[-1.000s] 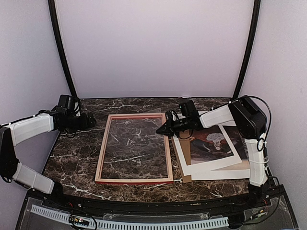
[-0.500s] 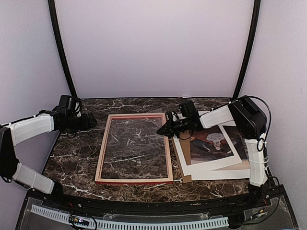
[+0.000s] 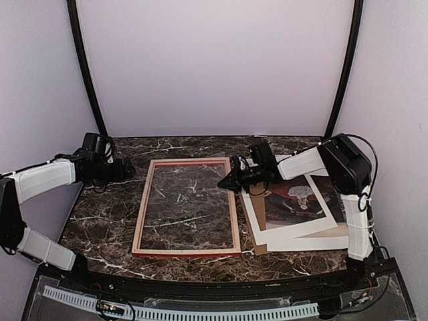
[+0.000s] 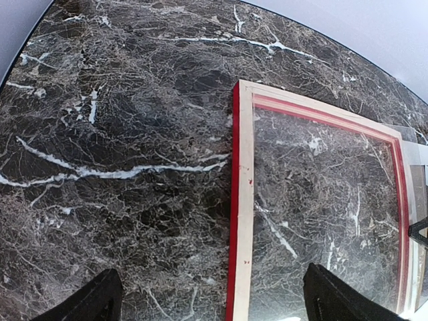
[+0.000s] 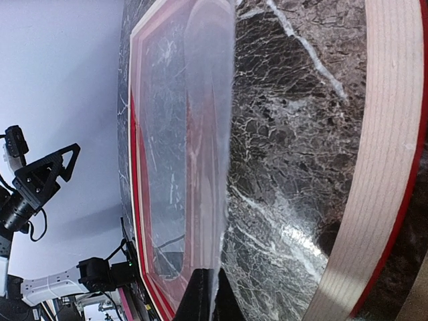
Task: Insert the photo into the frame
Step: Place the glass panel at the frame body.
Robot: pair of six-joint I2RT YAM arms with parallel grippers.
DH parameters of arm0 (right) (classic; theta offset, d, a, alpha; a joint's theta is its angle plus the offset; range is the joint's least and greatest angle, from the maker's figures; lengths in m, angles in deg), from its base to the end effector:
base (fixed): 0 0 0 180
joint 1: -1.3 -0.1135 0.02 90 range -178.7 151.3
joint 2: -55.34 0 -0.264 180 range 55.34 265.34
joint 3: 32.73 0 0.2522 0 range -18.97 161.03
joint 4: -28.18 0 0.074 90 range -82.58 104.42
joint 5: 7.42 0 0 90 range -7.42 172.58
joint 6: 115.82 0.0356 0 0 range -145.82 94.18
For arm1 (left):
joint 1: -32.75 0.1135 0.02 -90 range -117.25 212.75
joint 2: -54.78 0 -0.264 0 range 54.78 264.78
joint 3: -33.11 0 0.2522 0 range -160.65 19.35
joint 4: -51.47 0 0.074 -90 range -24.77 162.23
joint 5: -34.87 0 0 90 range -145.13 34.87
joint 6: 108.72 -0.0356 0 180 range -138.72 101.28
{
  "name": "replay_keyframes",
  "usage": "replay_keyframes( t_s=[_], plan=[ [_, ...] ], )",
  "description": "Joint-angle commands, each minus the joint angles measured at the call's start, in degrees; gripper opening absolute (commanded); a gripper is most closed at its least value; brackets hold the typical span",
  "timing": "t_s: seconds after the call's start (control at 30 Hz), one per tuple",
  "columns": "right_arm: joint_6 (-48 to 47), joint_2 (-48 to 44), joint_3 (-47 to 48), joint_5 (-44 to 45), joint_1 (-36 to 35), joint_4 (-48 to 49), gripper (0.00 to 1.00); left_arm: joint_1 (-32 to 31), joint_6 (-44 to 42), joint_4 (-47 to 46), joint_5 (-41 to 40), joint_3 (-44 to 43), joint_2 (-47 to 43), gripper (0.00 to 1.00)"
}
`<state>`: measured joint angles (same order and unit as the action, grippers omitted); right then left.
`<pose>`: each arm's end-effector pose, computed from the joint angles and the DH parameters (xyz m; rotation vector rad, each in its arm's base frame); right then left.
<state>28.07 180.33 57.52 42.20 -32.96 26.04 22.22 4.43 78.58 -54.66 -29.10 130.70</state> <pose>0.3668 0.2777 0.1254 -0.0267 2.5427 1.5304 0.2789 -0.0521 0.2382 -0.2489 2.2898 -0.3144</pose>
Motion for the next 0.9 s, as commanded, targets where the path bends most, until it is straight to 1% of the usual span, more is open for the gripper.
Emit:
replay_keyframes(
  t_s=[0.0,0.4,0.67,0.87],
  plan=[
    [0.03,-0.08,0.7,1.07,-1.13,0.95,0.0,-0.37,0.23,-0.76,0.15,1.15,-0.25,0.97],
    [-0.35,0.21,1.36,1.95,-1.49,-0.3,0.0,-0.51,0.26,-1.27,0.63,1.56,0.52,0.97],
    [-1.92,0.26,3.0,2.32,-1.92,-3.63,0.0,-0.87,0.48,-1.73,0.79,1.95,0.8,0.97],
    [-2.72,0.14,4.6,2.13,-2.12,-6.3,0.05,-1.07,0.66,-1.93,0.86,1.82,1.05,0.97]
  ],
)
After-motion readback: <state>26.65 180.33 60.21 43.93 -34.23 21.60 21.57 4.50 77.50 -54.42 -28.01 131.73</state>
